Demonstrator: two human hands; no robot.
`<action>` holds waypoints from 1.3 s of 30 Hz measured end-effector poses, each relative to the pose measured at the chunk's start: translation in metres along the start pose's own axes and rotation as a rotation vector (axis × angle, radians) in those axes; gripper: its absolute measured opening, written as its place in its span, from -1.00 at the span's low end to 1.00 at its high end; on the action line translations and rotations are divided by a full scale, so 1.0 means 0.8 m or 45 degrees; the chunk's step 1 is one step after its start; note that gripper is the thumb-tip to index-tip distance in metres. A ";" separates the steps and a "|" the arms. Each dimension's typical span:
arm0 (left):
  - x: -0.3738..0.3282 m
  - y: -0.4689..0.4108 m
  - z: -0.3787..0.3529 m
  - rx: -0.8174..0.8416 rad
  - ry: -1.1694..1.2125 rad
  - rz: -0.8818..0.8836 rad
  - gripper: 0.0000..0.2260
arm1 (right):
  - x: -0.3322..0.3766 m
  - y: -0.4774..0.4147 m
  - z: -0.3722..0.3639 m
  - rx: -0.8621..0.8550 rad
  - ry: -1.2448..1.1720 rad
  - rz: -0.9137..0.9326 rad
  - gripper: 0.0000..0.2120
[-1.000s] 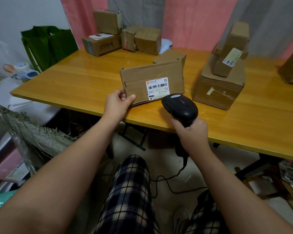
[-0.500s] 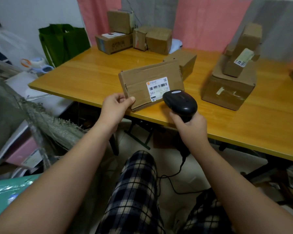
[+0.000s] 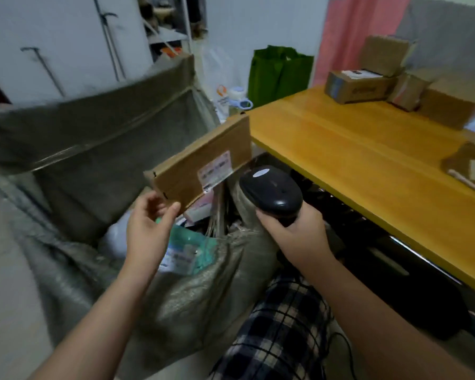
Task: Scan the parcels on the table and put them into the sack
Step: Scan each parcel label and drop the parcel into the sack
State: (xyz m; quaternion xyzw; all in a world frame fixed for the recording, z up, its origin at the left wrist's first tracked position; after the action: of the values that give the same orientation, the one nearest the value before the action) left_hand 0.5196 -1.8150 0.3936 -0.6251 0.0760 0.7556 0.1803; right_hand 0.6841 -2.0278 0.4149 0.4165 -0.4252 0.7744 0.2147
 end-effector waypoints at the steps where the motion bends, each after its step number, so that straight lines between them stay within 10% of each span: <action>1: 0.012 -0.008 0.019 -0.081 -0.089 -0.003 -0.76 | 0.001 -0.006 -0.016 0.036 0.002 0.008 -0.80; 7: 0.030 -0.070 0.045 -0.195 -0.614 -0.130 -0.79 | -0.015 -0.035 -0.070 0.117 0.112 -0.064 -0.79; 18: 0.052 -0.127 -0.106 0.261 -1.487 -0.164 -0.62 | -0.067 -0.059 -0.054 0.031 0.146 -0.257 -0.85; 39: -0.197 0.154 -0.409 0.838 -0.671 -0.868 -0.58 | 0.001 0.066 0.356 -0.837 0.423 -0.334 -0.90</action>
State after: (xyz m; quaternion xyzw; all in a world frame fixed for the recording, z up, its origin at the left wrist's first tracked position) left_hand 0.7990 -2.0679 0.4654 -0.3140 0.0537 0.7217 0.6145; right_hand 0.7790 -2.2955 0.4734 0.2453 -0.5533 0.6196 0.4997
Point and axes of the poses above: each hand's wrist, its own y-axis away from the middle knuckle, its own z-axis out of the back of the hand, x = y × z, the point moved 7 cm from there along -y, towards the middle knuckle, and after that the axes turned 10 degrees about z, right-handed, at the moved point
